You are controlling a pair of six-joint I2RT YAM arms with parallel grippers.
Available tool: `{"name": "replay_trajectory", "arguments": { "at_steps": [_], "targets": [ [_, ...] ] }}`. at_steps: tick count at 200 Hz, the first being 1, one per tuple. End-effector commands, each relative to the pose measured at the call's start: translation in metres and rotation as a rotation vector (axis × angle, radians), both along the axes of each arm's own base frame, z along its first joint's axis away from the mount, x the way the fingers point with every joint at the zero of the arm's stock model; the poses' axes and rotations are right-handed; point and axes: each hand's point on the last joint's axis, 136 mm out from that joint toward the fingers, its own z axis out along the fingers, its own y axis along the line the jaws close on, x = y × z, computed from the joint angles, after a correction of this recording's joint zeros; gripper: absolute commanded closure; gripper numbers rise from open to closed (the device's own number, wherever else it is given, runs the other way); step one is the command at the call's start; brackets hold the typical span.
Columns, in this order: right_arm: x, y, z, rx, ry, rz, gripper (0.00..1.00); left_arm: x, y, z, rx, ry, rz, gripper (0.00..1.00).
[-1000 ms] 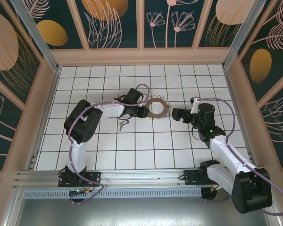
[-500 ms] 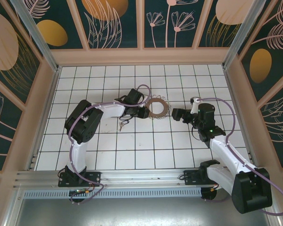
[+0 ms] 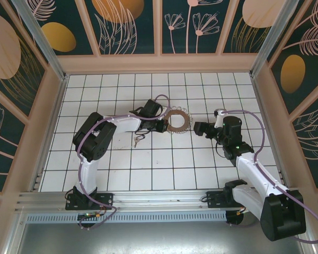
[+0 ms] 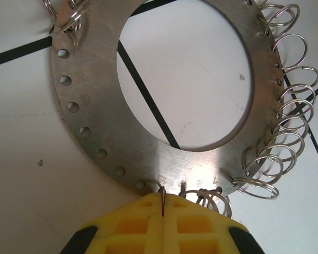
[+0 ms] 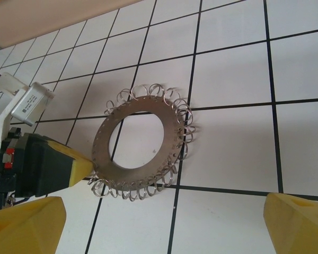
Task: Put the keys on the keyring
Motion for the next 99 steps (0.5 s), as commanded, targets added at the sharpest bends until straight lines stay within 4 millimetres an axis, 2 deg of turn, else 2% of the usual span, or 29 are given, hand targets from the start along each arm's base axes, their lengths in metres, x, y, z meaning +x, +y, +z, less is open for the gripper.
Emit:
{"name": "replay_trajectory", "arguments": {
  "at_steps": [1,18,38,75,80,83,99],
  "targets": [
    [0.003,0.0,0.019,-0.012,-0.053,0.007,0.06,-0.002,0.005,0.0,0.04,-0.016,-0.012,1.0],
    [0.003,0.002,0.025,-0.007,-0.064,0.016,0.08,0.0,0.008,0.012,0.053,-0.054,-0.019,1.0],
    [0.002,0.005,0.036,0.002,-0.09,0.041,0.12,0.002,0.015,0.036,0.068,-0.136,-0.026,1.0],
    [-0.006,0.017,0.067,0.051,-0.167,0.112,0.19,-0.004,0.026,0.104,0.041,-0.332,-0.081,1.0],
    [-0.007,0.019,0.072,0.06,-0.179,0.126,0.2,-0.006,0.026,0.107,0.037,-0.348,-0.099,1.0],
    [-0.008,0.021,0.076,0.065,-0.188,0.134,0.21,-0.008,0.027,0.122,0.016,-0.38,-0.105,1.0],
    [-0.016,0.028,0.093,0.095,-0.232,0.185,0.24,-0.021,0.027,0.154,-0.04,-0.473,-0.163,1.0]
  ]
}}
